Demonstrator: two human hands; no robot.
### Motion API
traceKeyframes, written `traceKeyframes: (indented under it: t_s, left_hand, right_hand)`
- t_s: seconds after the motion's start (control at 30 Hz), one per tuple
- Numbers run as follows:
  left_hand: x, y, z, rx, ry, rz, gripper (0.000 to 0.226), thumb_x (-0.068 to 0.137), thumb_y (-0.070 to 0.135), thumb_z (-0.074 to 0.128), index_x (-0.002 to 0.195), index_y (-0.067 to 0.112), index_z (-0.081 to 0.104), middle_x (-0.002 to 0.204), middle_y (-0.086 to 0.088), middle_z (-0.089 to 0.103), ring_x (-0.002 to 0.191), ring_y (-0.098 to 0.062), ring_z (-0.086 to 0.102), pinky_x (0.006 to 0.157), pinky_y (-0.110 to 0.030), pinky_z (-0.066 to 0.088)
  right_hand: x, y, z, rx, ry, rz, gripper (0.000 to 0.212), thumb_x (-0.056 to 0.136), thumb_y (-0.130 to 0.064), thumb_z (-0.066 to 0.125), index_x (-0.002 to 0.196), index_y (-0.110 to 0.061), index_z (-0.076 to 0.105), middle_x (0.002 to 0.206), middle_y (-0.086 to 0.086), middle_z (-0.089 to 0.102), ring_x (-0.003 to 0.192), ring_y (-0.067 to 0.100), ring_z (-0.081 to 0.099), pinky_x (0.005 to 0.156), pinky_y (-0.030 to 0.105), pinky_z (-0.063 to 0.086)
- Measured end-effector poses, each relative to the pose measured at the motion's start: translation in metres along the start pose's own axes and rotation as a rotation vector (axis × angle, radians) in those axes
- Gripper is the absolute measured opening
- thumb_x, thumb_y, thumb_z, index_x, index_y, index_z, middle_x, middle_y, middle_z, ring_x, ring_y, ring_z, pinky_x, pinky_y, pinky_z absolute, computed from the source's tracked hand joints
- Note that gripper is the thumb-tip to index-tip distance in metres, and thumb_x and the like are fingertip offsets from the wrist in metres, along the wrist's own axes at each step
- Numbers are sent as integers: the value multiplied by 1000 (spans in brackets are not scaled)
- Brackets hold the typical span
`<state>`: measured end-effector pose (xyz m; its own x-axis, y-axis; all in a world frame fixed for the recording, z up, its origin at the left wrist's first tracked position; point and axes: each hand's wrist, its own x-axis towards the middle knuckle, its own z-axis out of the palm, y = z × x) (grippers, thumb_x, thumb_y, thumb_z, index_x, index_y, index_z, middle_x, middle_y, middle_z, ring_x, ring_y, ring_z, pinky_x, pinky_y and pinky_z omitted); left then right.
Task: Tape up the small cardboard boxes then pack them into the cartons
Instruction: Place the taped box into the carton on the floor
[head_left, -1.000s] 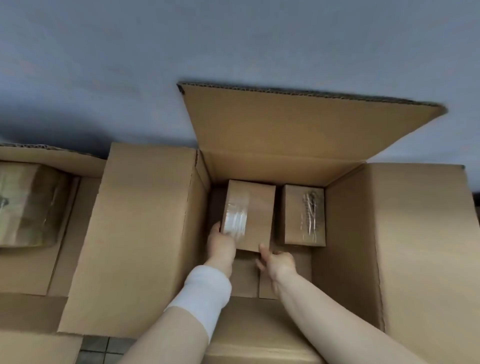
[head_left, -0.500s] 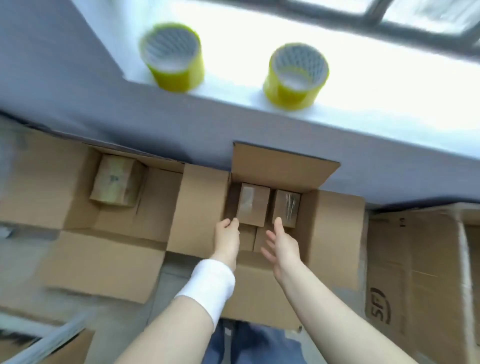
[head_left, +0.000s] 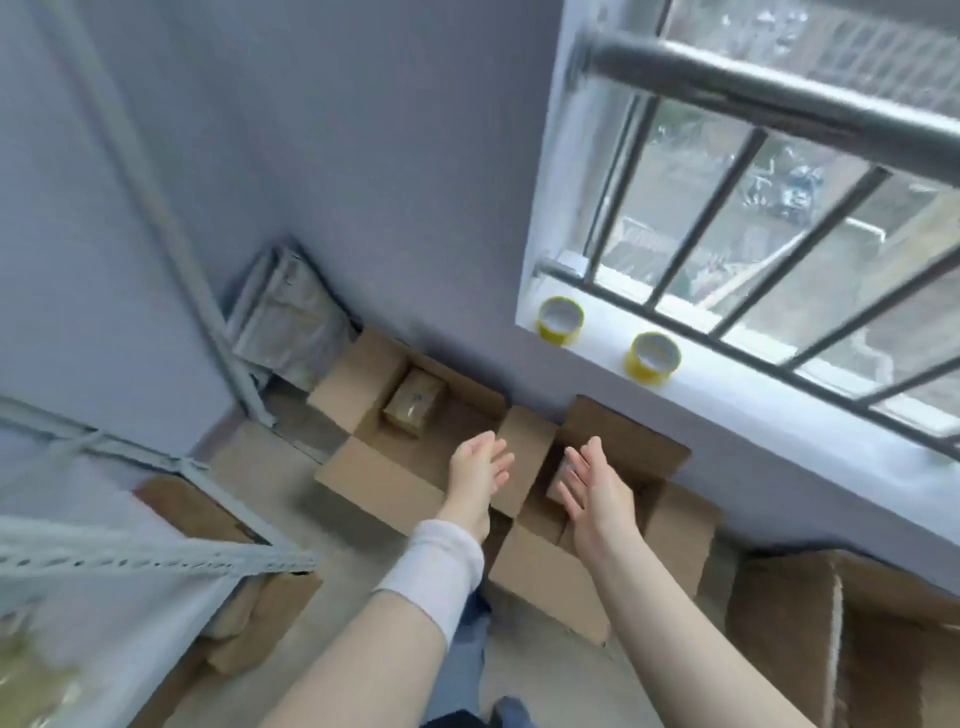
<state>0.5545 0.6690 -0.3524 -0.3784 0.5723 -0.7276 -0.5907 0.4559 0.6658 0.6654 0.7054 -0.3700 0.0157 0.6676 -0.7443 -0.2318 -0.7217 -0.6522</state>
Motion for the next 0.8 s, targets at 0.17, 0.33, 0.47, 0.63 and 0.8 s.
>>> traceKeyframes:
  t_s: [0.17, 0.33, 0.47, 0.63, 0.8]
  left_hand:
    - [-72, 22, -54, -134, 79, 156, 35, 101, 15, 34, 134, 5, 42, 134, -12, 52, 117, -25, 55, 92, -30, 42]
    - [-136, 24, -107, -237, 156, 290, 32, 100, 15, 35, 128, 8, 49, 128, -9, 58, 98, -18, 61, 72, -20, 44]
    - [-187, 46, -168, -338, 233, 462, 26, 99, 14, 37, 120, 10, 53, 120, -8, 62, 77, -6, 59, 64, -19, 43]
    - [-268, 93, -264, -381, 295, 711, 14, 98, 13, 39, 105, 16, 52, 100, 0, 61, 75, -6, 58, 66, -19, 41]
    - [-358, 130, -395, -343, 390, 963, 21, 98, 8, 39, 87, 21, 52, 84, 6, 61, 68, -4, 58, 61, -16, 40]
  right_hand:
    - [-76, 11, 28, -58, -213, -48, 47, 95, -38, 50, 131, -9, 47, 133, 5, 55, 125, 22, 49, 102, 32, 39]
    - [-154, 26, 51, -118, -341, -123, 44, 95, -35, 52, 130, -9, 48, 127, 4, 58, 121, 21, 52, 98, 30, 42]
    - [-229, 45, 90, -147, -470, -198, 33, 93, -34, 55, 118, -14, 55, 104, -7, 64, 107, 16, 58, 83, 22, 46]
    - [-325, 73, 160, -131, -655, -270, 13, 93, -32, 55, 97, -21, 60, 98, -8, 65, 96, 10, 60, 72, 20, 45]
    - [-441, 140, 252, -153, -888, -298, 12, 94, -30, 54, 92, -20, 60, 99, -5, 66, 96, 11, 62, 74, 20, 46]
